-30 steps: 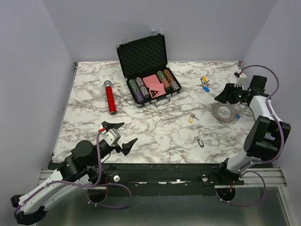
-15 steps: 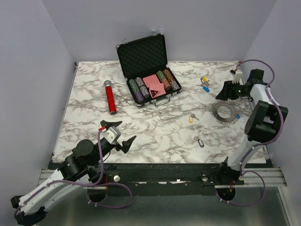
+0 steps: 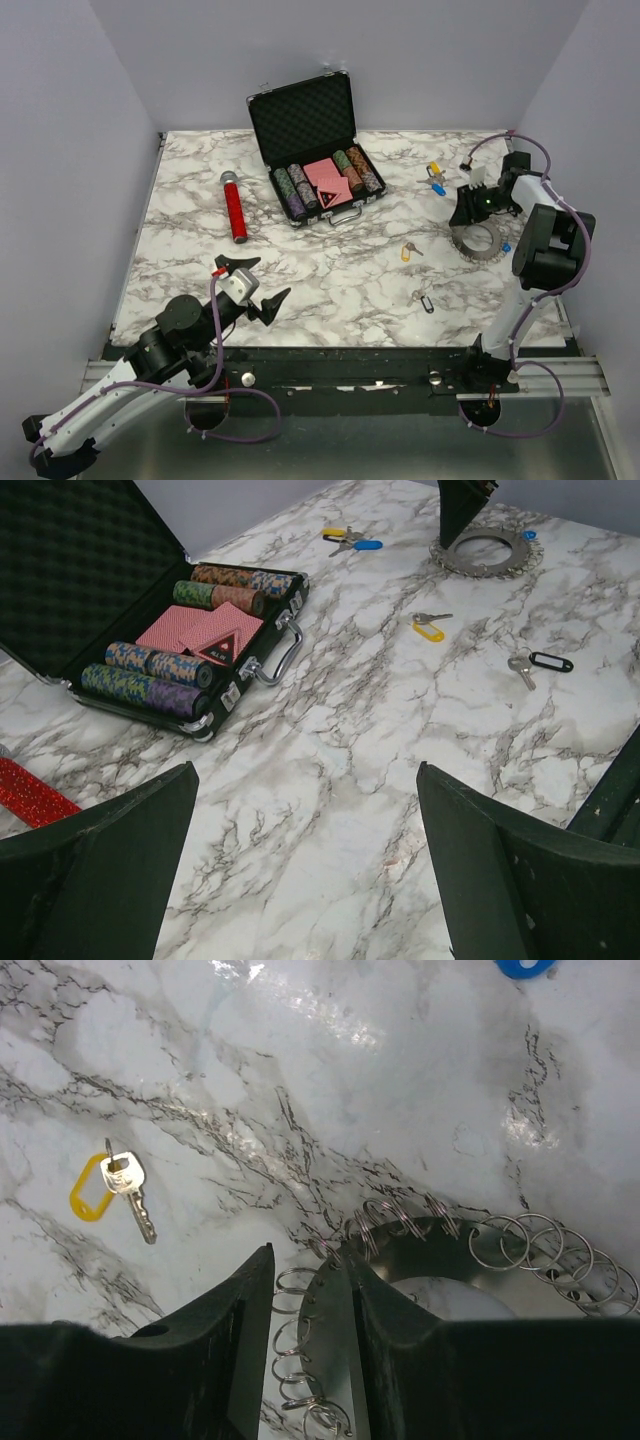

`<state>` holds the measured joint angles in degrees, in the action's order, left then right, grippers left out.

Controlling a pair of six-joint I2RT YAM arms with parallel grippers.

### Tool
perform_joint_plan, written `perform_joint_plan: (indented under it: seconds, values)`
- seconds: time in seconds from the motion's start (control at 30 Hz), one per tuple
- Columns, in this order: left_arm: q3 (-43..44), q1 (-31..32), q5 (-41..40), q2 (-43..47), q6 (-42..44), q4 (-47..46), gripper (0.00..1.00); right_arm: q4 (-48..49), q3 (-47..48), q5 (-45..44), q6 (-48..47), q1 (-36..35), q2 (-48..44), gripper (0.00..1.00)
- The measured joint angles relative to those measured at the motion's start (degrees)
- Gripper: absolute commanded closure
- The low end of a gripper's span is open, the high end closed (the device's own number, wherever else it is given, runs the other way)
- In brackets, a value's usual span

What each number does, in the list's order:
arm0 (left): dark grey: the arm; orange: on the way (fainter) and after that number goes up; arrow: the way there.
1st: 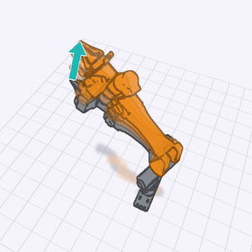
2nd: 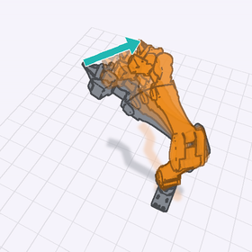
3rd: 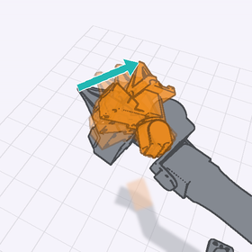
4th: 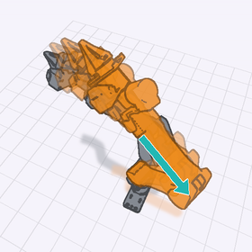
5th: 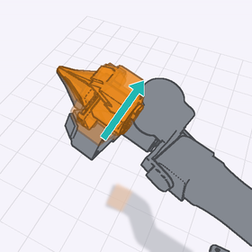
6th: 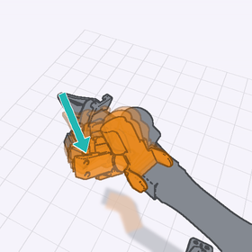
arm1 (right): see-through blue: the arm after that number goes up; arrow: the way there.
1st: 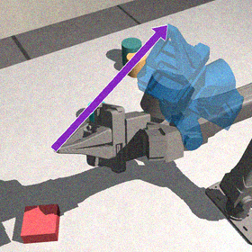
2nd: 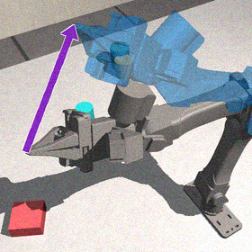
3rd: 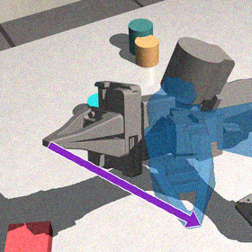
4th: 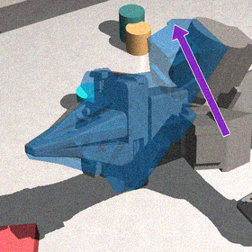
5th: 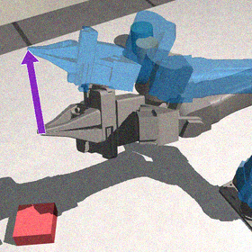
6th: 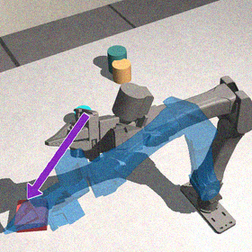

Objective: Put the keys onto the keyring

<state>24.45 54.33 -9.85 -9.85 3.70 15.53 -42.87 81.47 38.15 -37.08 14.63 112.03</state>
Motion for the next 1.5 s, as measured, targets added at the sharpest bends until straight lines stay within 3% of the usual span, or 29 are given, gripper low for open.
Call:
perform_joint_plan:
  seconds: [0.57,1.33,1.5]
  values:
    - [0.00,-0.37,0.04,-0.33,0.24,0.02,0.01,-0.04,0.00,-4.42,-0.50,-0.48,2.19,0.63]
    - [0.00,-0.44,0.46,-0.72,0.39,0.02,0.01,-2.25,0.00,-4.07,-3.93,-1.53,3.52,0.68]
    - [0.00,-0.57,0.48,-0.74,0.39,0.02,0.01,-3.30,0.00,-3.80,-4.76,-1.62,3.52,0.60]
